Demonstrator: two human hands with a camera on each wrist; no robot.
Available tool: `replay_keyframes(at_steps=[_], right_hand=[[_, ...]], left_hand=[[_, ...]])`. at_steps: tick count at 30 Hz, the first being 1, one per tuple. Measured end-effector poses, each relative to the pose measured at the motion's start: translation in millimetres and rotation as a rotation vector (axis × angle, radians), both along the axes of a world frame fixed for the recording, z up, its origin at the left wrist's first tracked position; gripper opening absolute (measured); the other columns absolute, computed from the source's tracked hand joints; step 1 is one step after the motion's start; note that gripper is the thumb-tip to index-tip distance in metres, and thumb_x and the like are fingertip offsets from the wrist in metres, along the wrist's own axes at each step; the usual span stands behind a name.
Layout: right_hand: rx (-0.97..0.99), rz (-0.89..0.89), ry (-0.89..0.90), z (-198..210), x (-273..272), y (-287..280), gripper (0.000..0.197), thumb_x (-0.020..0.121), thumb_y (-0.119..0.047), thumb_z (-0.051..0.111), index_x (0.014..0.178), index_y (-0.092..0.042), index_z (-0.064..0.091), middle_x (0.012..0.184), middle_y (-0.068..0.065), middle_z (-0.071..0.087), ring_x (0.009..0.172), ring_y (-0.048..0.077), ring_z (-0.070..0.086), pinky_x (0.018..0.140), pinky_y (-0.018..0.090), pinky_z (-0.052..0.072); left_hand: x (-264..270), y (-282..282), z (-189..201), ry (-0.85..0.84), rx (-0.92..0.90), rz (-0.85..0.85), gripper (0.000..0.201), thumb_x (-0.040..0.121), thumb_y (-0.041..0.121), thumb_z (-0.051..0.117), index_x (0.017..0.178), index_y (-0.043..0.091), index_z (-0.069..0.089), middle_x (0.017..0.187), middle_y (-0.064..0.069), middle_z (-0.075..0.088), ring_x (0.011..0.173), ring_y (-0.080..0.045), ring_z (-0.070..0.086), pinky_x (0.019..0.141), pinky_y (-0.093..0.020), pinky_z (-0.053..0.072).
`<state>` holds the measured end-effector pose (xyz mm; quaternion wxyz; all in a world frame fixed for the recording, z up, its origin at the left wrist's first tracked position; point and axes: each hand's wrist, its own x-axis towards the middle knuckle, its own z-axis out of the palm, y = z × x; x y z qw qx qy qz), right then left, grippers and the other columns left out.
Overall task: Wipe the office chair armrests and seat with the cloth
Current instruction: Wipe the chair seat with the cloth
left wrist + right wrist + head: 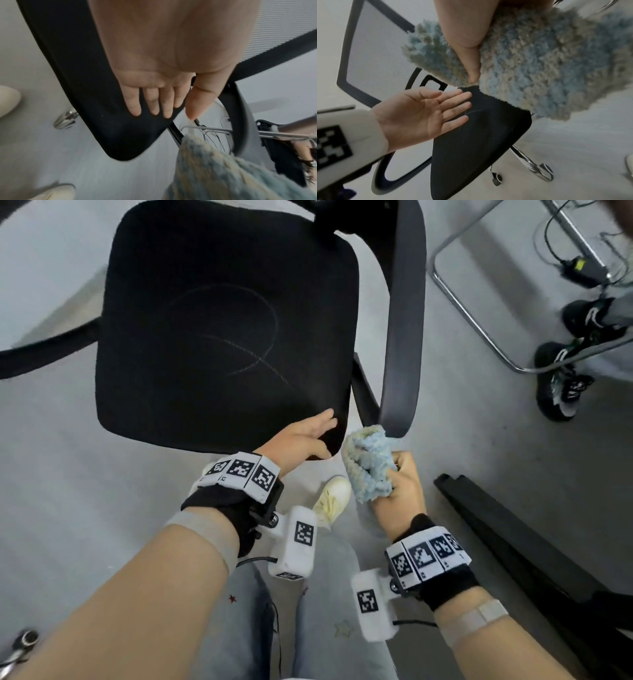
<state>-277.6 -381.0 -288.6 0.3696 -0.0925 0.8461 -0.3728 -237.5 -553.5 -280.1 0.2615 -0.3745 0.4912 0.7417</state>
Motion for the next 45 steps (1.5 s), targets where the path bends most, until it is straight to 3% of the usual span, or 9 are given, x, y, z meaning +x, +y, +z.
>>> replay_keyframes(at_steps=[6, 9, 12, 19, 22, 26, 37, 40, 45], right_hand=[[0.097, -0.201, -0.201, -12.5, 30.6, -69.7, 0.032, 0.083, -0.008, 0.060, 0.064, -0.023, 0.040, 0.111, 0.015, 0.049, 0.087, 0.027, 0.055, 0.080, 0.035, 0.048], [0.109, -0.271, -0.140, -18.8, 38.0, -115.6, 0.010, 0.083, -0.017, 0.064, 0.084, -0.008, 0.060, 0.116, 0.015, 0.047, 0.092, 0.020, 0.050, 0.079, 0.022, 0.039], [0.154, -0.351, -0.143, -29.3, 44.5, -155.5, 0.030, 0.080, -0.023, 0.066, 0.101, -0.002, 0.062, 0.120, 0.021, 0.054, 0.098, 0.030, 0.057, 0.082, 0.029, 0.044], [0.184, -0.437, -0.174, -26.2, 60.2, -208.7, 0.027, 0.080, -0.014, 0.065, 0.102, 0.001, 0.060, 0.119, 0.023, 0.058, 0.093, 0.027, 0.057, 0.078, 0.027, 0.041], [0.208, -0.450, -0.175, -24.9, 58.3, -213.5, 0.027, 0.080, -0.009, 0.064, 0.103, 0.003, 0.060, 0.115, 0.025, 0.060, 0.092, 0.027, 0.057, 0.078, 0.027, 0.040], [0.245, -0.507, -0.202, -27.5, 53.1, -205.6, 0.033, 0.079, -0.011, 0.065, 0.110, -0.001, 0.058, 0.121, 0.023, 0.057, 0.105, 0.034, 0.058, 0.081, 0.030, 0.042], [0.278, -0.452, -0.150, -36.9, 11.8, -178.3, 0.033, 0.078, -0.008, 0.065, 0.109, 0.001, 0.058, 0.114, 0.021, 0.060, 0.093, 0.027, 0.057, 0.078, 0.029, 0.041], [0.376, -0.388, -0.040, -55.0, -21.4, -176.8, 0.040, 0.078, -0.021, 0.063, 0.110, 0.001, 0.055, 0.125, 0.023, 0.051, 0.104, 0.036, 0.056, 0.085, 0.034, 0.044], [0.607, -0.249, -0.021, -78.4, -35.2, -192.3, 0.041, 0.087, -0.024, 0.044, 0.125, -0.010, 0.041, 0.133, 0.020, 0.032, 0.113, 0.041, 0.046, 0.097, 0.039, 0.034]], left_hand=[[48.8, -87.6, -1.6, 0.019, -0.249, 0.194, 0.065, 0.079, -0.016, 0.044, 0.137, 0.015, 0.039, 0.140, -0.005, 0.047, 0.130, -0.019, 0.043, 0.102, -0.026, 0.037], [71.6, -154.6, 6.4, 0.052, -0.438, 0.295, 0.062, 0.077, -0.018, 0.044, 0.131, 0.012, 0.046, 0.126, -0.003, 0.053, 0.120, -0.019, 0.049, 0.090, -0.022, 0.045], [84.1, -213.9, 17.3, 0.069, -0.662, 0.332, 0.058, 0.076, -0.017, 0.043, 0.128, 0.010, 0.048, 0.124, -0.006, 0.055, 0.113, -0.015, 0.052, 0.084, -0.015, 0.046], [106.3, -309.9, 49.2, 0.098, -1.227, 0.396, 0.060, 0.069, -0.003, 0.046, 0.127, 0.011, 0.046, 0.133, -0.006, 0.048, 0.125, -0.014, 0.044, 0.107, -0.015, 0.030], [119.3, -336.1, 36.5, -0.151, -1.267, 0.353, 0.065, 0.074, 0.005, 0.056, 0.135, 0.005, 0.034, 0.140, -0.014, 0.039, 0.130, -0.023, 0.038, 0.103, -0.010, 0.023], [128.3, -333.7, 16.5, -0.436, -1.233, 0.184, 0.073, 0.075, 0.023, 0.063, 0.137, 0.005, 0.029, 0.137, -0.020, 0.043, 0.126, -0.037, 0.041, 0.107, -0.044, 0.031], [136.9, -274.3, 5.9, -0.704, -1.302, 0.253, 0.056, 0.083, 0.021, 0.051, 0.130, -0.003, 0.032, 0.134, -0.024, 0.041, 0.123, -0.039, 0.040, 0.099, -0.049, 0.032], [139.5, -265.5, -1.0, -0.682, -1.379, 0.293, 0.058, 0.081, 0.018, 0.049, 0.132, -0.002, 0.030, 0.135, -0.023, 0.040, 0.124, -0.039, 0.040, 0.100, -0.048, 0.032], [128.1, -243.1, -13.6, -0.552, -1.618, 0.065, 0.088, 0.075, 0.016, 0.055, 0.146, 0.007, 0.004, 0.157, -0.016, 0.008, 0.145, -0.030, 0.009, 0.115, -0.048, 0.005]])
